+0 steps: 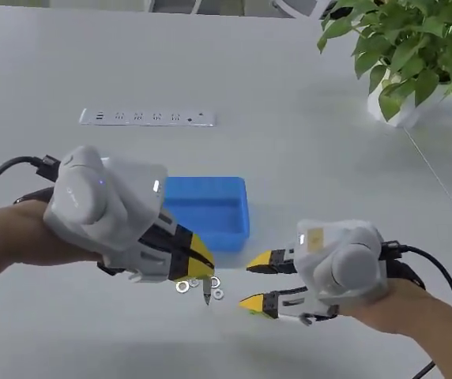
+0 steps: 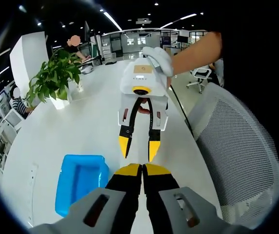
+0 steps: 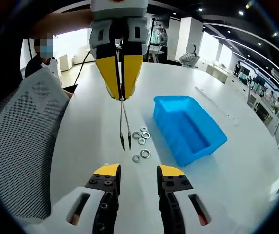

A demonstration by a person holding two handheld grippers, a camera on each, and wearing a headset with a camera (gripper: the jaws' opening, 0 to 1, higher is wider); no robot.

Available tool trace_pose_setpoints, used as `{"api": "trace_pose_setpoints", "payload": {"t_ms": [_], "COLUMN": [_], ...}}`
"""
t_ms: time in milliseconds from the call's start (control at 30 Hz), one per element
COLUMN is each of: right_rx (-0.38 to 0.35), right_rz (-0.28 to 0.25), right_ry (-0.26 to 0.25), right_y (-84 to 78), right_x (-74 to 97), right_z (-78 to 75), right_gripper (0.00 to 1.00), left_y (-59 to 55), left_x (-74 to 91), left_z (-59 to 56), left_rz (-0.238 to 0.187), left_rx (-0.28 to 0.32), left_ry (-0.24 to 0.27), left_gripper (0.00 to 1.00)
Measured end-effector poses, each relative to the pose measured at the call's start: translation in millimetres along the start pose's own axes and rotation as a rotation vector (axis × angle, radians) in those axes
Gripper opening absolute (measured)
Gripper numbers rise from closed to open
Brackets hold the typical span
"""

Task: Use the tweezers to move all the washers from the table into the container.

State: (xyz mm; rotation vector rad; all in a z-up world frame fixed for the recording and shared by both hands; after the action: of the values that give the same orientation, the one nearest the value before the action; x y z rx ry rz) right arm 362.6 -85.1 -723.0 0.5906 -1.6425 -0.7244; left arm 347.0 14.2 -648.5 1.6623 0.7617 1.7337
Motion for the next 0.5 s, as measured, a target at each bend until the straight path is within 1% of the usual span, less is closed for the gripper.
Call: {"api": "trace_pose_setpoints", "payload": {"t_ms": [233, 500], "right_rx": [-0.044, -0.060], "right_rz": [-0.002, 0.003], "right_ry": [-0.028, -0.043], "right_y": [-7.9, -12.5], "right_x": [7.2, 11.1], "right_z": [-3.9, -4.7], "right_gripper": [0.39, 0.40], "left_y": [5.3, 8.8], "left_x": [-1.8, -7.0], "left_z": [4.1, 6.9], "left_rz": [-0.002, -0.005], "left_rx": [-0.016, -0.026], "left_ry": [-0.009, -0.022], "left_gripper": [0.06, 0.06]}}
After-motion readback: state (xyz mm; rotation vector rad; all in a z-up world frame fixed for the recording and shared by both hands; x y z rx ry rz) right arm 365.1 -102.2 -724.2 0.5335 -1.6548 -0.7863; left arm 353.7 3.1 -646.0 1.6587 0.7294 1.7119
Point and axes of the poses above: the centre of the closed fingertips' face, and the gripper's own axes: x roughly backward along the fingers, z roughly to its left, y roughly out of its top, the point moved 5 cm from there along x, roughly backward along the fingers, and after that the axes turned 3 degrees about -y, right-handed, at the moved point
